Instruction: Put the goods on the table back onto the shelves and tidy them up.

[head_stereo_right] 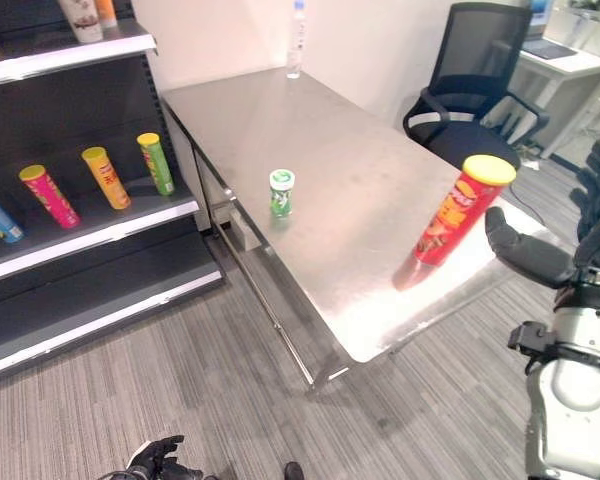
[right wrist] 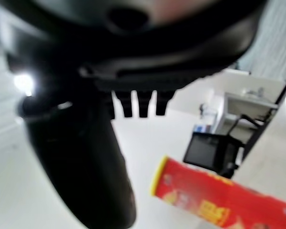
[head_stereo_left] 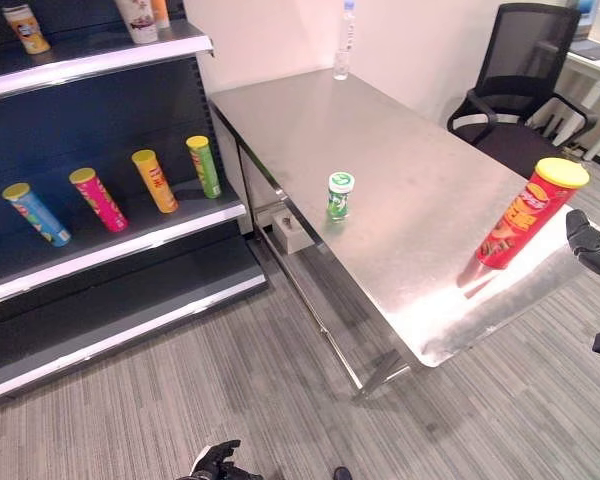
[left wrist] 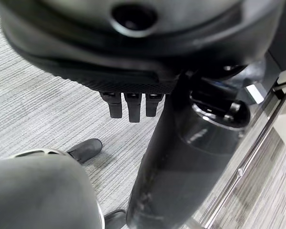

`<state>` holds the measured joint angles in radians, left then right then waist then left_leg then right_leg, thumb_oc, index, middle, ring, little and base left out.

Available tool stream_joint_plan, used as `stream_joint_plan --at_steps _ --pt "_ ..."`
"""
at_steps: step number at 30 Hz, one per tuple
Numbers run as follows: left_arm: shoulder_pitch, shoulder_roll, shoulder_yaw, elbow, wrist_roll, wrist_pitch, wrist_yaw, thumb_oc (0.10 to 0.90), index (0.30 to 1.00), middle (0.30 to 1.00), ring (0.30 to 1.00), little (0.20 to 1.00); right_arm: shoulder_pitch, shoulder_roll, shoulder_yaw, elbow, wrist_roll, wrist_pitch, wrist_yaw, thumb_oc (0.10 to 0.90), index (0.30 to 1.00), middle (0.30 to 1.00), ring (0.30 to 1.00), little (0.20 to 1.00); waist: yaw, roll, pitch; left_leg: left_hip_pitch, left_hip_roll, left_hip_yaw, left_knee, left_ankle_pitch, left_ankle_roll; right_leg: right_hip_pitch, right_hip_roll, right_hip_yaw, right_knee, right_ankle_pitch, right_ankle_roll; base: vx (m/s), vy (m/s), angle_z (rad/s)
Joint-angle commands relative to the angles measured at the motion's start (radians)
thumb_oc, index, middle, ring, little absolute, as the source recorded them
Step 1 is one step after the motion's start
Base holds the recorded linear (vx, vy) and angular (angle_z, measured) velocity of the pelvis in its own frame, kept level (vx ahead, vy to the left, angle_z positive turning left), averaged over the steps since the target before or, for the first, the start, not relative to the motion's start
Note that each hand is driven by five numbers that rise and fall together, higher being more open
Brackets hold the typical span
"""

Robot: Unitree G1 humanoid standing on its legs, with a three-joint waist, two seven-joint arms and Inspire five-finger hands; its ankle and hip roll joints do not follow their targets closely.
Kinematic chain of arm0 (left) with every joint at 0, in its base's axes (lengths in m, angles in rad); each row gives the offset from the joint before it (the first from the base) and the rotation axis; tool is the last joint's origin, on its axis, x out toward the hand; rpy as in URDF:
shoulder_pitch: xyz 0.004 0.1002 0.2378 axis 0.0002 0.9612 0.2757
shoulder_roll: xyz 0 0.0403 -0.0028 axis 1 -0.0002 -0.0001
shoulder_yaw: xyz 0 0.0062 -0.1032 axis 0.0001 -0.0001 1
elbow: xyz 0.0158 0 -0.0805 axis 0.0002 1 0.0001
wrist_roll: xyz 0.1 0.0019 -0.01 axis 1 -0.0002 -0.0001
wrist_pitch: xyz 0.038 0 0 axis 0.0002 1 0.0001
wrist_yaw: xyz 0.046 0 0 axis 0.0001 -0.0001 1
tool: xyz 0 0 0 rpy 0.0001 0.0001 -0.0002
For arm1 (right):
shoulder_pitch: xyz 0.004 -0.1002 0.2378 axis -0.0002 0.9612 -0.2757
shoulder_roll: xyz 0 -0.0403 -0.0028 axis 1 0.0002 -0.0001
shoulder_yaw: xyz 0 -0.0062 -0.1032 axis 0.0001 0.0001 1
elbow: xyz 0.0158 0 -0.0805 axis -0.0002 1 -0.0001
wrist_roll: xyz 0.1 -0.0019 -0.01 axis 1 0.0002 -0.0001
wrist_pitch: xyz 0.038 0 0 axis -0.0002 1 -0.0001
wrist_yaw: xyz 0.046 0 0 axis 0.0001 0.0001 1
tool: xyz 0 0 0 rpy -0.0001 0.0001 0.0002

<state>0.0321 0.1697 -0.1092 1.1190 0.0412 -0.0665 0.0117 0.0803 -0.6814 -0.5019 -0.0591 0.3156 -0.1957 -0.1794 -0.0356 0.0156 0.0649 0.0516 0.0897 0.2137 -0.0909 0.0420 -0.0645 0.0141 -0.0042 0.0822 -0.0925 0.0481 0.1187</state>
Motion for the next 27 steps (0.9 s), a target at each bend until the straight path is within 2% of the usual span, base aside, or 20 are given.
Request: stream_joint_plan --at_steps 1,8,16,21,27 --pt "-0.079 0.050 -0.030 0.026 0.008 -0.038 -0.007 0.800 0.900 0.900 0.900 0.900 -0.115 -0.132 -0.094 -0.025 -0.017 -0.065 -0.023 0.800 0.900 0.900 0.900 0.900 0.032 -0.034 -0.011 0.090 -0.003 0.019 0.004 -0.119 -0.041 0.051 -0.016 -0.083 0.029 -0.117 0.100 0.03 -0.054 0.09" --pt "-0.077 0.055 -0.044 0.027 0.003 -0.037 -0.007 0.800 0.900 0.900 0.900 0.900 -0.135 -0.210 -0.118 0.057 -0.043 -0.064 -0.063 0.800 0.900 0.900 0.900 0.900 0.037 -0.034 -0.017 0.091 0.003 -0.003 0.004 -0.115 -0.048 0.073 -0.012 -0.113 0.027 -0.129 0.089 0.03 -0.046 0.12" --pt "-0.066 0.056 -0.059 0.033 -0.011 -0.036 -0.012 0.800 0.900 0.900 0.900 0.900 -0.177 -0.285 -0.085 0.165 0.021 -0.058 -0.033 0.800 0.900 0.900 0.900 0.900 0.050 -0.041 -0.019 0.086 0.006 -0.018 0.004 -0.111 -0.053 0.084 -0.010 -0.134 0.021 -0.133 0.086 0.01 -0.023 0.10" --pt "-0.056 0.059 -0.075 0.041 -0.028 -0.035 -0.014 0.800 0.900 0.900 0.900 0.900 -0.247 -0.326 -0.011 0.270 0.109 -0.054 0.016 0.800 0.900 0.900 0.900 0.900 0.067 -0.048 -0.018 0.084 0.006 -0.032 0.004 -0.107 -0.057 0.098 -0.012 -0.155 0.017 -0.134 0.086 0.01 -0.027 0.09" --pt "-0.045 0.060 -0.076 0.044 -0.043 -0.037 -0.021 0.800 0.900 0.900 0.900 0.900 -0.281 -0.324 0.040 0.308 0.228 -0.047 0.097 0.800 0.900 0.900 0.900 0.900 0.077 -0.052 -0.015 0.083 0.003 -0.040 0.004 -0.103 -0.059 0.101 -0.013 -0.167 0.016 -0.134 0.085 0.00 -0.013 0.12"
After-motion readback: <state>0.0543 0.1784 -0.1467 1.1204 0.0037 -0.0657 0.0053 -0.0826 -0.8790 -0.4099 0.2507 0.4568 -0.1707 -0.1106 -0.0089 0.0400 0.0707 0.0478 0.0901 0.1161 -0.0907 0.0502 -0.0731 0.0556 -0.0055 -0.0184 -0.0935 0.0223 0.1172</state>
